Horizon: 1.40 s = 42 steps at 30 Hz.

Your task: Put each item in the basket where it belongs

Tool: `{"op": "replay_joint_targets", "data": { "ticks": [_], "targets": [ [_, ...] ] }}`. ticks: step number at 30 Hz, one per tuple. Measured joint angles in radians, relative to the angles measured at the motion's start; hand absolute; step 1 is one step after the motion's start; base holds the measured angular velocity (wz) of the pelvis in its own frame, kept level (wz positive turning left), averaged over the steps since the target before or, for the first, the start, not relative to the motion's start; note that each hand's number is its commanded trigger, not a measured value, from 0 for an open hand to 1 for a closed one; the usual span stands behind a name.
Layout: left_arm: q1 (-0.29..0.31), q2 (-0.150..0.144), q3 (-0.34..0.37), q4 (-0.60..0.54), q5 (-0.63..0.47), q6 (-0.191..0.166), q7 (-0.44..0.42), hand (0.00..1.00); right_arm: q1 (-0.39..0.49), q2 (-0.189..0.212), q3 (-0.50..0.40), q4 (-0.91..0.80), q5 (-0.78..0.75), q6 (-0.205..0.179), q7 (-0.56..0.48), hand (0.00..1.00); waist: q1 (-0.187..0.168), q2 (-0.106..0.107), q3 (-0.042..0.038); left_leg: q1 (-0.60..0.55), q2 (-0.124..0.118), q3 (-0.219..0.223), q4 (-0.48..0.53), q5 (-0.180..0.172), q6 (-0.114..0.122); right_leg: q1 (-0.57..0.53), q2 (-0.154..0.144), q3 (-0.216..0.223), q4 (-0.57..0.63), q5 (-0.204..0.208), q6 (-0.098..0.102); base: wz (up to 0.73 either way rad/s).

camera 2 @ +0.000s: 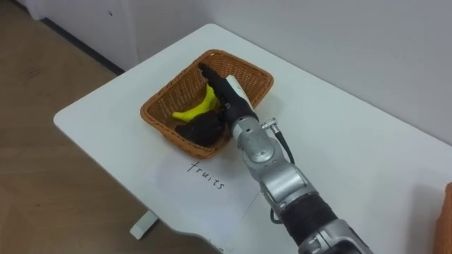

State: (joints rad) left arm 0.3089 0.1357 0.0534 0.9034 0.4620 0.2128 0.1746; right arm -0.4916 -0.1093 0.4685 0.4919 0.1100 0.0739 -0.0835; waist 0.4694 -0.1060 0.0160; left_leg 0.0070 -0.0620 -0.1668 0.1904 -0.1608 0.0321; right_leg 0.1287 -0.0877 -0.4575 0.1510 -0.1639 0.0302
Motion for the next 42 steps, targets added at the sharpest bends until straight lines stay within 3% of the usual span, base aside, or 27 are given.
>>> {"op": "replay_joint_targets", "data": {
  "ticks": [13,24,27,29,33,42],
  "targets": [
    [-0.013,0.003,0.001,-0.002,0.001,-0.003,0.0,0.0,-0.032,-0.034,-0.038,-0.073,0.008,0.0,-0.008,0.0,-0.041,-0.002,-0.0013,0.006,0.002,0.02,-0.002,0.001,0.001,-0.007,0.0,0.026,0.0,0.0,0.0,-0.04],
    [-0.07,0.004,0.024,0.059,0.002,-0.029,0.007,0.0,-0.036,-0.072,-0.152,-0.122,0.08,-0.011,-0.04,0.0,-0.088,0.003,-0.0004,0.023,0.015,0.049,-0.004,0.0,0.002,-0.008,0.003,0.06,0.002,0.001,-0.002,-0.08],
    [-0.068,0.004,0.023,0.058,0.002,-0.028,0.001,0.0,-0.036,-0.091,-0.18,-0.157,0.081,-0.011,-0.046,0.0,-0.115,0.008,-0.002,0.022,0.016,0.054,-0.004,0.0,0.002,-0.011,0.004,0.066,0.003,0.002,-0.003,-0.05],
    [-0.068,0.002,0.024,0.054,0.003,-0.029,-0.01,0.0,-0.037,-0.104,-0.212,-0.201,0.086,-0.012,-0.048,0.0,-0.132,0.011,-0.0082,0.024,0.016,0.061,-0.005,0.0,0.002,-0.014,0.005,0.074,0.004,0.003,-0.004,-0.07],
    [-0.069,0.001,0.022,0.058,0.002,-0.031,-0.01,0.0,-0.037,-0.137,-0.228,-0.266,0.166,-0.015,-0.073,0.0,-0.153,0.023,-0.009,0.036,0.019,0.083,-0.01,0.0,0.002,-0.01,0.008,0.096,0.004,0.003,-0.005,-0.15],
    [-0.041,0.008,0.031,0.062,0.004,-0.064,-0.009,0.0,-0.001,-0.211,-0.327,-0.408,0.194,-0.034,-0.078,0.0,-0.27,0.031,-0.0114,0.06,0.033,0.125,-0.024,-0.002,0.002,-0.013,0.015,0.138,0.009,0.006,-0.009,-0.14]
  ]
}}
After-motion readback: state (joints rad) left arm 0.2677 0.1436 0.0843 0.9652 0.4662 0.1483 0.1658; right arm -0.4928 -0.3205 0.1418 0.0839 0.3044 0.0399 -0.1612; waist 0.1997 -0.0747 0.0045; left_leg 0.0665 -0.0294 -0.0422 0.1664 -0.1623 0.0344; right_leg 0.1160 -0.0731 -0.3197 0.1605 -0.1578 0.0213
